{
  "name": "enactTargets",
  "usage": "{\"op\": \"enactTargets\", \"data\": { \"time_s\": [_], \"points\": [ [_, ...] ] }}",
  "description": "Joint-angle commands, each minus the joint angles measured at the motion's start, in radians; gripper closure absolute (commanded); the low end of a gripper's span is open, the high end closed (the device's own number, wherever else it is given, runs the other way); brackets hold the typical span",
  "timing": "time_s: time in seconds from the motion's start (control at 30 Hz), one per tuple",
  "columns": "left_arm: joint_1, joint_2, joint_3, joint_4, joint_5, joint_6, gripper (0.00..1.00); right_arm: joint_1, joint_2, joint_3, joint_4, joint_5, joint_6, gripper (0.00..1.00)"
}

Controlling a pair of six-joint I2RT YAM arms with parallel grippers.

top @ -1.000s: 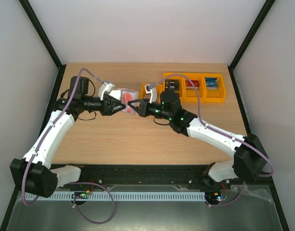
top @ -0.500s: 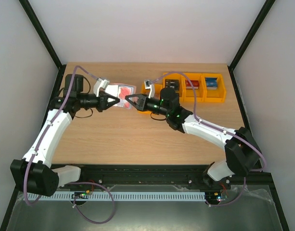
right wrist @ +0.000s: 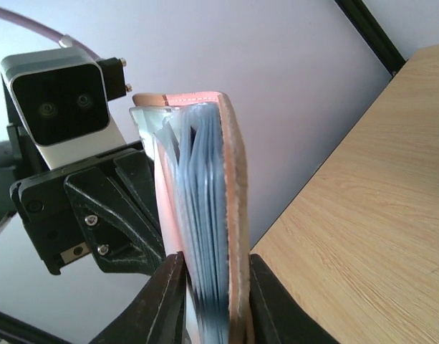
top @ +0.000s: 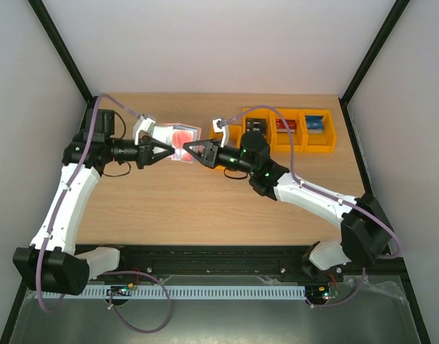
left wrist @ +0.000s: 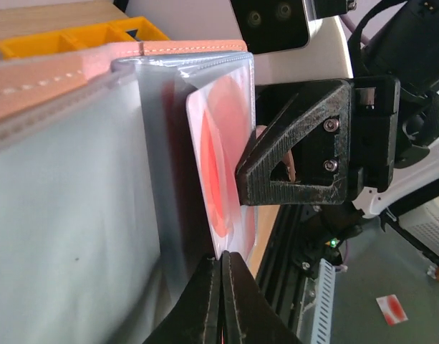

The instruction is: Take the credit cards out of the card holder

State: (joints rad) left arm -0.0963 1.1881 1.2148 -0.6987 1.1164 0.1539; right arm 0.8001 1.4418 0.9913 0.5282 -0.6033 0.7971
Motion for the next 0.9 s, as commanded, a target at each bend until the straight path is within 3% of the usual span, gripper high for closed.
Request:
{"op": "enactTargets", "data": {
  "time_s": [0.0,0.1,0.2,0.37,0.47,0.57,0.8,0.83,0.87],
  "points": [
    [0.021,-0.017,0.058,-0.138,0.08,0.161,0.98,0.018,-0.072,0.02,-0.038,-0.017,-0.083,0.8],
    [0.036,-0.019,0.068,-0.177,0.093,0.198,0.98,0.018,-0.081,0.031,-0.069,-0.032,-0.103,0.85],
    [0.05,-0.021,0.071,-0.208,0.116,0.231,0.98,0.018,-0.083,0.062,-0.143,-0.036,-0.147,0.98],
    [0.045,-0.022,0.035,-0.176,0.211,0.201,0.96,0.018,-0.07,0.066,-0.085,-0.099,-0.099,0.98],
    [0.032,-0.024,0.02,-0.141,0.2,0.152,0.73,0.017,-0.063,0.067,-0.042,-0.107,-0.072,0.98],
    [0.028,-0.026,-0.004,-0.139,0.17,0.14,0.67,0.018,-0.061,0.072,-0.005,-0.104,-0.047,0.98],
    [-0.073,-0.028,-0.037,0.018,0.043,-0.038,0.67,0.018,-0.054,0.085,0.017,-0.078,0.006,0.98],
    [-0.079,-0.028,-0.031,0.022,0.041,-0.043,0.72,0.018,-0.055,0.084,0.02,-0.081,0.014,0.98],
    [-0.08,-0.028,-0.027,0.033,0.04,-0.064,0.83,0.018,-0.056,0.085,0.02,-0.08,0.019,0.98]
  ]
}}
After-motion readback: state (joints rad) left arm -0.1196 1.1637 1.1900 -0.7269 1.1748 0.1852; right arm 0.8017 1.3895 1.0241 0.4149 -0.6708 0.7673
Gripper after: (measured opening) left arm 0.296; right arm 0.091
